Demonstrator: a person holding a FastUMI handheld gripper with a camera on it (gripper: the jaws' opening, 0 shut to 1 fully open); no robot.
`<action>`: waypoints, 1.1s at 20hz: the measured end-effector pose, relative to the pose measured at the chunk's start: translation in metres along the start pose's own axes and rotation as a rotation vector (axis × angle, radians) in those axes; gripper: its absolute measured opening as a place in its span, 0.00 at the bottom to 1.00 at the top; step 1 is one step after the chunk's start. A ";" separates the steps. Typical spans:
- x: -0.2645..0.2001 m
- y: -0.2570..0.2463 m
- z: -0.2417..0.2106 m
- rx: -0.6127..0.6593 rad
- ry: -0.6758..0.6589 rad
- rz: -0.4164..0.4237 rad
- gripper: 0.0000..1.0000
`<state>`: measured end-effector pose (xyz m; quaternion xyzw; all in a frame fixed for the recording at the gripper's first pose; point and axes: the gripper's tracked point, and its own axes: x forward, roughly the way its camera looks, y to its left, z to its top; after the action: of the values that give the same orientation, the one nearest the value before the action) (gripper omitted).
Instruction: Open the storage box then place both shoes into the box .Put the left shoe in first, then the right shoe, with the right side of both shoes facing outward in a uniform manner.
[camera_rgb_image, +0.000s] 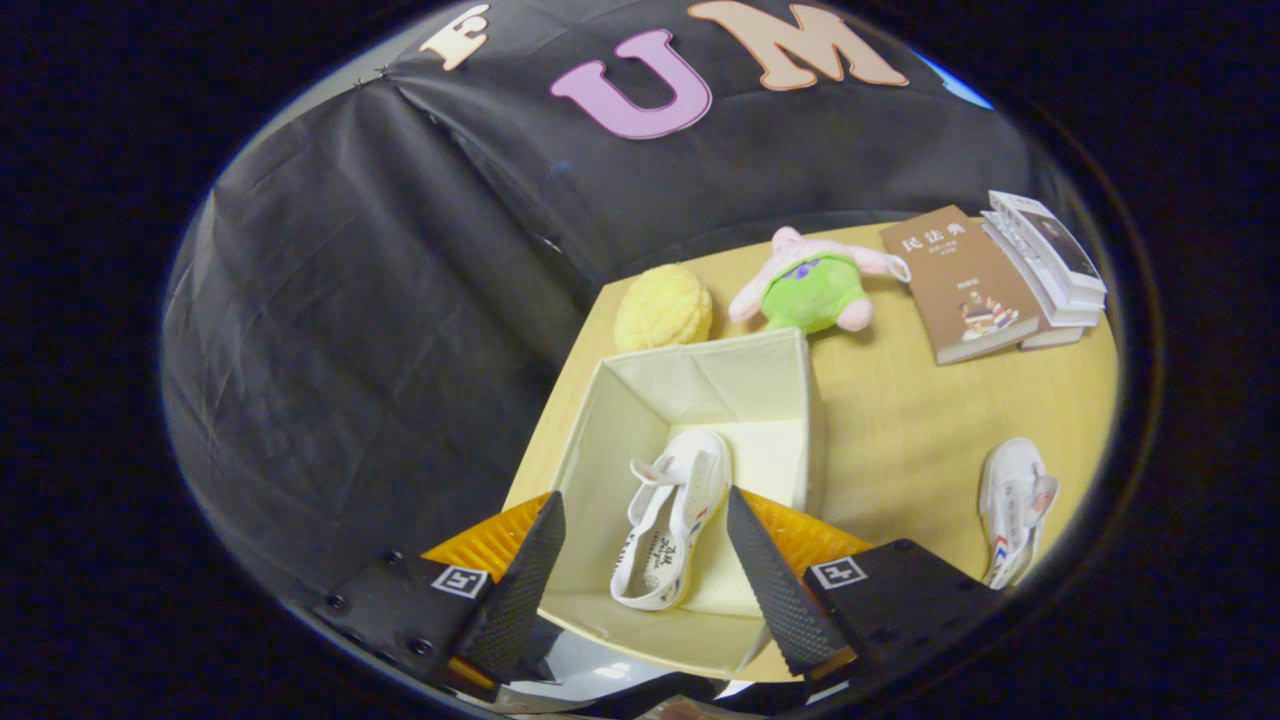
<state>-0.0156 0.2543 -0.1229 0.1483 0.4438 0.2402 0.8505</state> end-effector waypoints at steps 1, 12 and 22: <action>-0.011 -0.010 0.006 -0.016 -0.018 -0.011 1.00; -0.102 -0.151 0.027 -0.251 -0.122 -0.260 1.00; -0.121 -0.275 -0.007 -0.413 -0.016 -0.453 1.00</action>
<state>-0.0042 -0.0417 -0.1722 -0.1287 0.4008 0.1283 0.8980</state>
